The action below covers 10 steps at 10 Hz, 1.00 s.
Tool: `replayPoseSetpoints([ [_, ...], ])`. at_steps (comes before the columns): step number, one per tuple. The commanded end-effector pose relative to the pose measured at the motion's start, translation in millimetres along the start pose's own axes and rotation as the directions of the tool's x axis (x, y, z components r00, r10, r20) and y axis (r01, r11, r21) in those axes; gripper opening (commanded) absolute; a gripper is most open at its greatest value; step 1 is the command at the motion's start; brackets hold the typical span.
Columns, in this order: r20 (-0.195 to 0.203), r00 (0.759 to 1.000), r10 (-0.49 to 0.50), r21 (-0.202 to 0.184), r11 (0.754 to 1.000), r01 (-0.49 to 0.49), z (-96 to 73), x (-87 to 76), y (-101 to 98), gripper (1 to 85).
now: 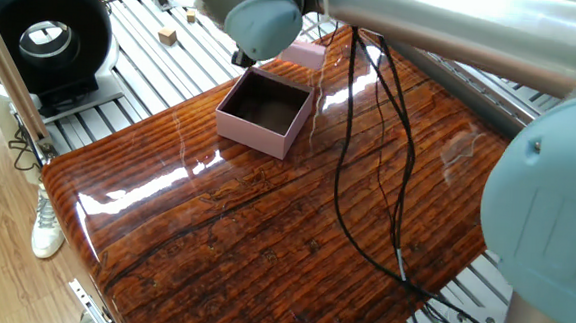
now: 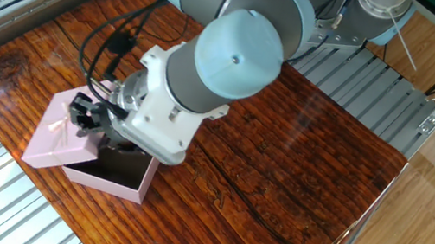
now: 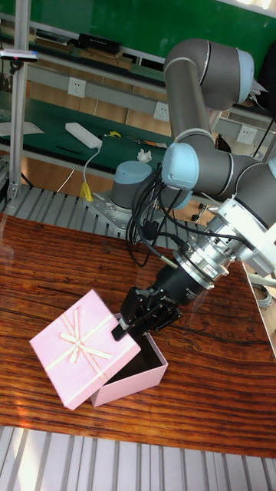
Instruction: Cover the box
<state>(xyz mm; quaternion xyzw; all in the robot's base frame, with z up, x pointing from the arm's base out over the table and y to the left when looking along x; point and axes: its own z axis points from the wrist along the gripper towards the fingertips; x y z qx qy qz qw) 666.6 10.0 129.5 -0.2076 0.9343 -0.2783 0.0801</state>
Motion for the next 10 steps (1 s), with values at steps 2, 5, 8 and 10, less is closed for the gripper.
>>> replayPoseSetpoints([
  [2, -0.018, 0.998, 0.064, -0.045, 0.997, -0.065, -3.0, 4.8, 23.0, 29.7],
  [5, -0.053, 0.991, 0.122, -0.082, 0.989, -0.126, -5.6, 3.9, 37.6, 29.7],
  [8, -0.081, 0.988, 0.133, -0.061, 0.988, -0.138, -9.4, 4.2, 37.1, 28.7],
  [10, -0.094, 0.987, 0.127, -0.025, 0.991, -0.130, -7.0, 6.8, 29.6, 28.0],
])
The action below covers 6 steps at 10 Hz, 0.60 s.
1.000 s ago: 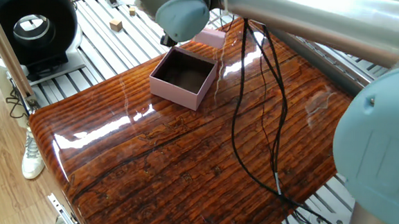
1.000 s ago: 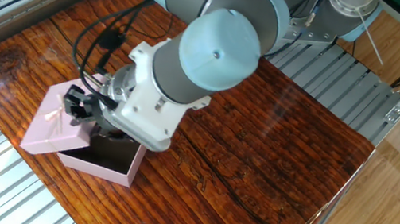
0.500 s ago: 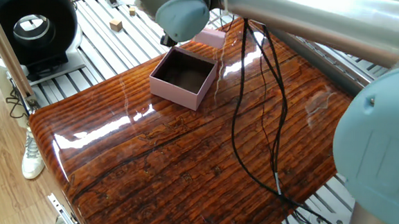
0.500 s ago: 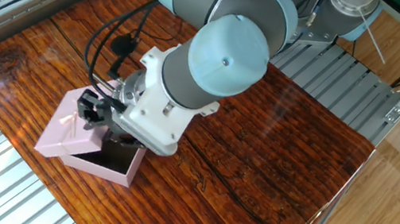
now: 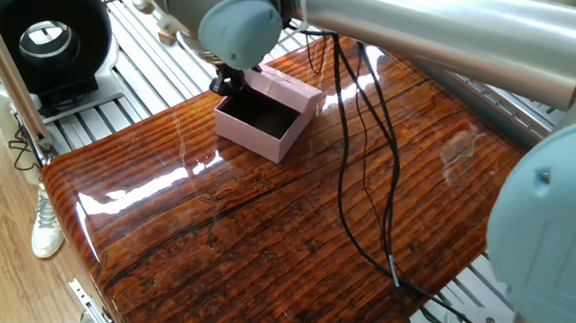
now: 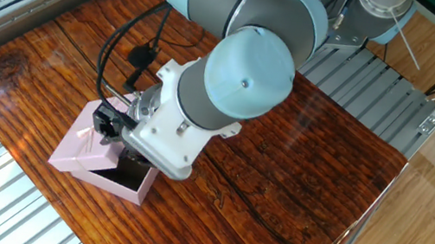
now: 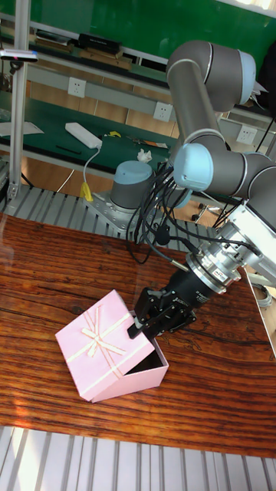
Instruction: Cover the box
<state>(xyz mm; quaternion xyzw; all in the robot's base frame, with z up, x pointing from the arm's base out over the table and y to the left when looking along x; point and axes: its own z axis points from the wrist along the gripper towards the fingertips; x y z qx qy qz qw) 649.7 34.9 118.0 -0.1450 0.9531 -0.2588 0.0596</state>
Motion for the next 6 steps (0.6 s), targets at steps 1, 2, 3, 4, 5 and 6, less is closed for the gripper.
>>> replayPoseSetpoints([
  [1, -0.034, 0.999, -0.004, 0.058, 0.998, 0.006, 0.8, 3.2, -11.4, 27.0],
  [2, -0.047, 0.999, -0.012, 0.081, 0.997, 0.016, -1.6, 4.3, -15.9, 24.7],
  [3, -0.069, 0.998, -0.007, 0.095, 0.995, 0.014, -6.7, 6.0, -16.5, 23.3],
  [4, -0.084, 0.996, 0.012, 0.093, 0.996, -0.004, -9.2, 6.3, -11.9, 21.7],
  [5, -0.091, 0.995, 0.029, 0.083, 0.996, -0.021, -9.9, 5.7, -5.9, 21.7],
  [6, -0.098, 0.994, 0.041, 0.087, 0.996, -0.033, -10.0, 5.5, -3.9, 21.7],
])
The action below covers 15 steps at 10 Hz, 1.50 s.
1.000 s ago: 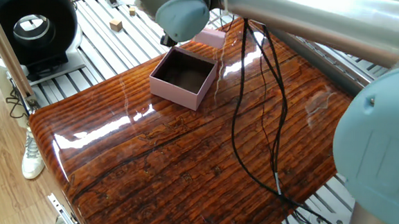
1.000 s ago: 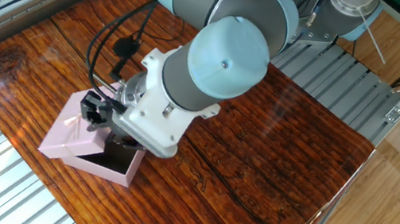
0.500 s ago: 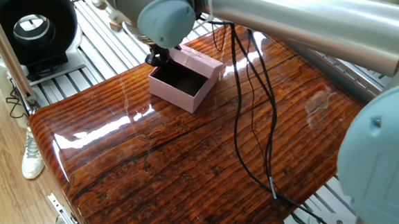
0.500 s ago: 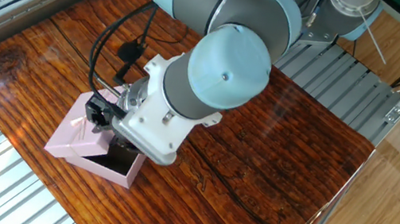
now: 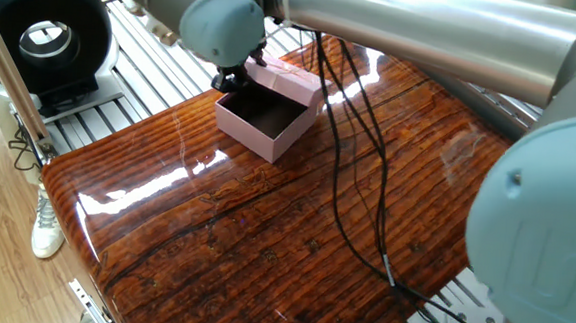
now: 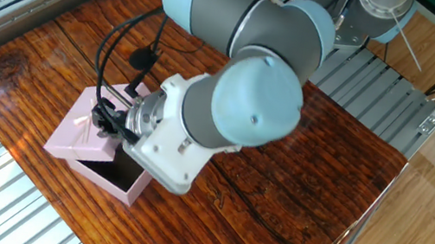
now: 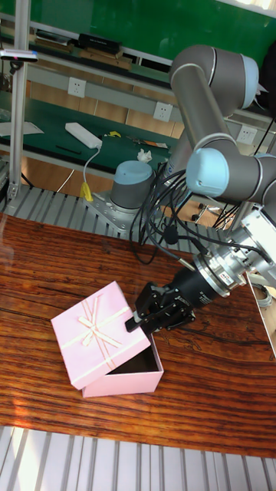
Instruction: Cover the box
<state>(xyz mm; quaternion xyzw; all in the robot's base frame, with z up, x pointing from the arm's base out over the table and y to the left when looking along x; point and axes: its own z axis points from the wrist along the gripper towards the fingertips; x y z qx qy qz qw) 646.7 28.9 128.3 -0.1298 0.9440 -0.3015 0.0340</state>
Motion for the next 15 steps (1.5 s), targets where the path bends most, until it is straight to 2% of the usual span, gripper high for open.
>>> replayPoseSetpoints([
  [1, -0.039, 0.998, 0.045, 0.007, 0.999, -0.044, -3.7, 1.1, 8.3, 21.7],
  [6, -0.068, 0.990, 0.123, 0.019, 0.992, -0.122, 5.5, -0.7, 19.0, 21.0],
  [7, -0.088, 0.985, 0.146, 0.007, 0.989, -0.146, 6.9, -1.6, 22.5, 19.7],
  [8, -0.126, 0.978, 0.169, -0.016, 0.985, -0.172, 4.0, -0.5, 27.5, 19.0],
  [9, -0.176, 0.967, 0.186, -0.019, 0.981, -0.193, -3.0, 4.0, 28.9, 14.3],
  [10, -0.199, 0.959, 0.202, -0.013, 0.978, -0.209, -5.2, 5.4, 29.9, 13.0],
  [15, -0.203, 0.947, 0.247, 0.008, 0.968, -0.251, -8.2, -2.2, 31.1, 13.0],
])
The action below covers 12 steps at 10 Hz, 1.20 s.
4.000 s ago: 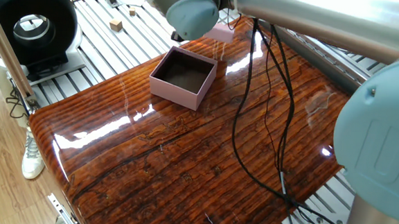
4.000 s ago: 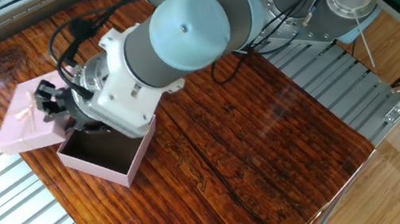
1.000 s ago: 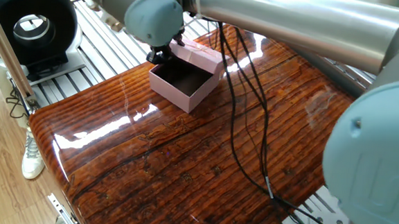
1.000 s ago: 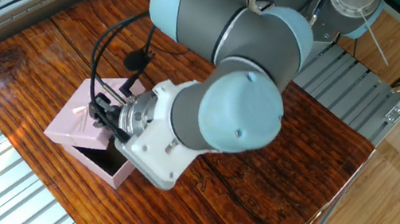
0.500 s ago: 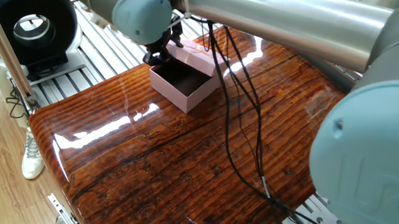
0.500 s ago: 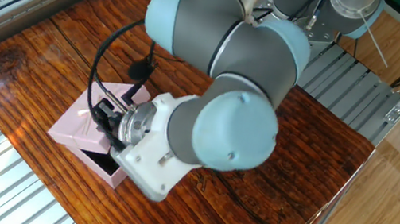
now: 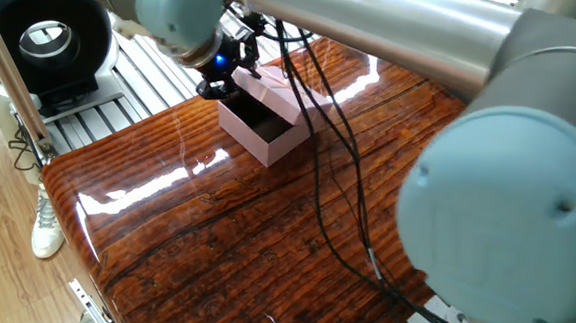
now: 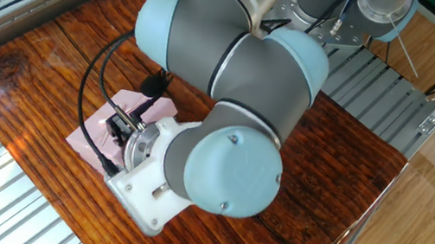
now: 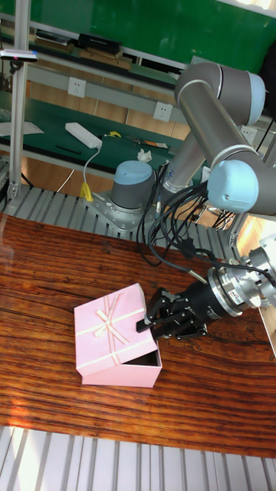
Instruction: Cover the box
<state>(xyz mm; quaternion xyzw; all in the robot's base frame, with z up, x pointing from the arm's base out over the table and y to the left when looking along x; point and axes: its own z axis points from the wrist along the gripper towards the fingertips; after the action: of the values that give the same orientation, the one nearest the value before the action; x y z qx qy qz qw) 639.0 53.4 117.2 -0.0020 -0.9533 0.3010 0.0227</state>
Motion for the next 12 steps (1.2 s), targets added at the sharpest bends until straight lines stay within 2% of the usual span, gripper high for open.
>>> replayPoseSetpoints([
  [1, -0.016, 0.998, 0.053, -0.012, 0.998, -0.053, -2.8, -4.2, 7.1, 13.0],
  [6, -0.028, 0.997, 0.078, -0.045, 0.996, -0.080, -3.5, -5.9, 18.6, 13.0],
  [9, -0.089, 0.993, 0.082, -0.099, 0.991, -0.091, -22.8, 0.8, 20.8, 13.0],
  [10, -0.096, 0.992, 0.084, -0.106, 0.990, -0.094, -27.5, -0.7, 20.5, 13.0],
  [12, -0.067, 0.994, 0.084, -0.092, 0.992, -0.090, -24.2, -7.8, 19.9, 13.0],
])
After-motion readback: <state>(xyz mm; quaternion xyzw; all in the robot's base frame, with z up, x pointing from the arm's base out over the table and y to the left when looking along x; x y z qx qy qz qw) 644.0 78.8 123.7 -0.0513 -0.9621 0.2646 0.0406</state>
